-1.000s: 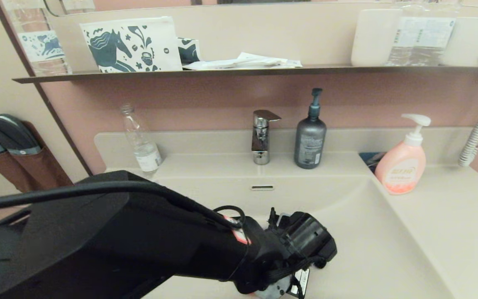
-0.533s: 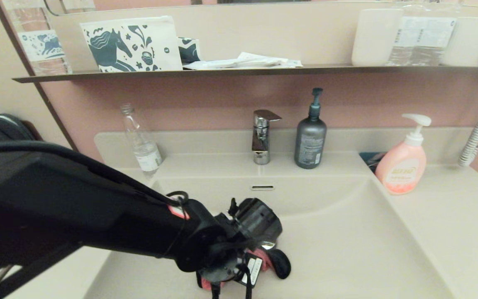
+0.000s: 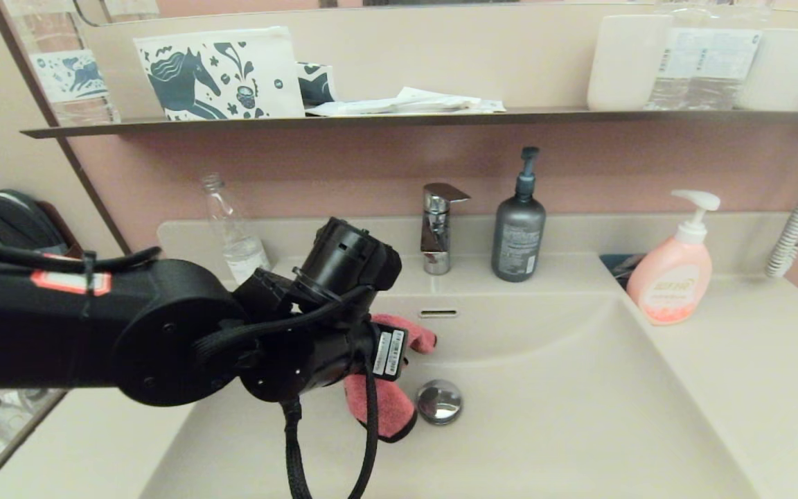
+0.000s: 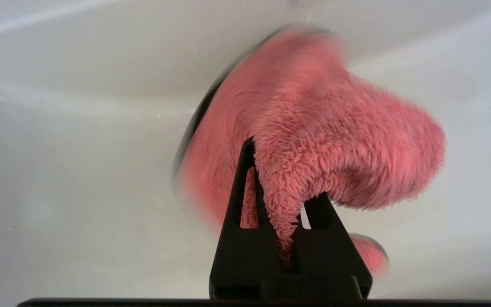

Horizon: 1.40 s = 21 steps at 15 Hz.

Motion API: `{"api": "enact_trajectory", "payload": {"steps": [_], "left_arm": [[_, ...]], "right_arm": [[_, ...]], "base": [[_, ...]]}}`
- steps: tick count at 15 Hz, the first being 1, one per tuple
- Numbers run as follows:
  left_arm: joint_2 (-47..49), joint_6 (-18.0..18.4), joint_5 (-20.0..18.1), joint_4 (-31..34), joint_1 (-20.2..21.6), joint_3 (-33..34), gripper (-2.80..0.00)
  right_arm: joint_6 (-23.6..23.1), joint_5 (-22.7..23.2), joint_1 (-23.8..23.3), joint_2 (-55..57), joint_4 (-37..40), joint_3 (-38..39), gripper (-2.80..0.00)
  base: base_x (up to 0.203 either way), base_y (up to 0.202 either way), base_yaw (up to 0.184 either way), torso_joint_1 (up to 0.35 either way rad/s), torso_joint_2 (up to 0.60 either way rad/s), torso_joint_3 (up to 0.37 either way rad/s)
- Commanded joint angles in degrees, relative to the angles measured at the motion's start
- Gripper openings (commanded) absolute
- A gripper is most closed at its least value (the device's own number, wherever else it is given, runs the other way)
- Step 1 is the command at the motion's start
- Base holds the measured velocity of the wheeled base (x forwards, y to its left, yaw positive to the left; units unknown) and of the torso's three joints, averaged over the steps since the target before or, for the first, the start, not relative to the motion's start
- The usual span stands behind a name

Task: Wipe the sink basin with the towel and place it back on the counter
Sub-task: Wipe the sink

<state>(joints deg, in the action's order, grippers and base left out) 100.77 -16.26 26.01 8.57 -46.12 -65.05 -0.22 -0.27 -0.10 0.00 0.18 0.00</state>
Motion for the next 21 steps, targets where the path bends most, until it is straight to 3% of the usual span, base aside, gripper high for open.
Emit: {"api": "enact_trajectory", "payload": {"steps": [1,4,8,10,14,17,21], "left_arm": [[-1.58,-2.93,2.15,-1.54,-2.09,-0.08,-2.80],[-0.41,-8.40,4.92,-2.29,-7.52,0.54,-2.80],[5.90,-16.68,13.94,-4.51,-12.77,-0.11,-2.80],[9.35,-19.98,15.86,-5.68,-16.14,-0.46,-2.80],[14.13,-20.11,16.03,-5.78,-18.36,-8.80,-2.80],[18.16,-14.54,15.50,-6.61,-18.79,-13.24,-2.80],[24.01,-12.77,15.33,-7.55,-16.46,-19.70,-2.80]], "right_arm": [[-0.04,0.00,0.01,0.09,-0.01,0.00,-2.80],[-0.04,0.00,0.01,0.09,-0.01,0.00,-2.80],[-0.04,0.00,0.01,0.09,-0.01,0.00,-2.80],[-0.03,0.00,0.01,0.09,-0.01,0.00,-2.80],[-0.04,0.00,0.01,0.09,-0.01,0.00,-2.80],[-0.04,0.00,0.01,0.09,-0.01,0.00,-2.80],[-0.04,0.00,0.01,0.09,-0.01,0.00,-2.80]], "base": [[0.000,0.000,0.000,0.000,0.00,0.000],[0.000,0.000,0.000,0.000,0.00,0.000],[0.000,0.000,0.000,0.000,0.00,0.000],[0.000,0.000,0.000,0.000,0.00,0.000],[0.000,0.000,0.000,0.000,0.00,0.000],[0.000,0.000,0.000,0.000,0.00,0.000],[0.000,0.000,0.000,0.000,0.00,0.000]]}}
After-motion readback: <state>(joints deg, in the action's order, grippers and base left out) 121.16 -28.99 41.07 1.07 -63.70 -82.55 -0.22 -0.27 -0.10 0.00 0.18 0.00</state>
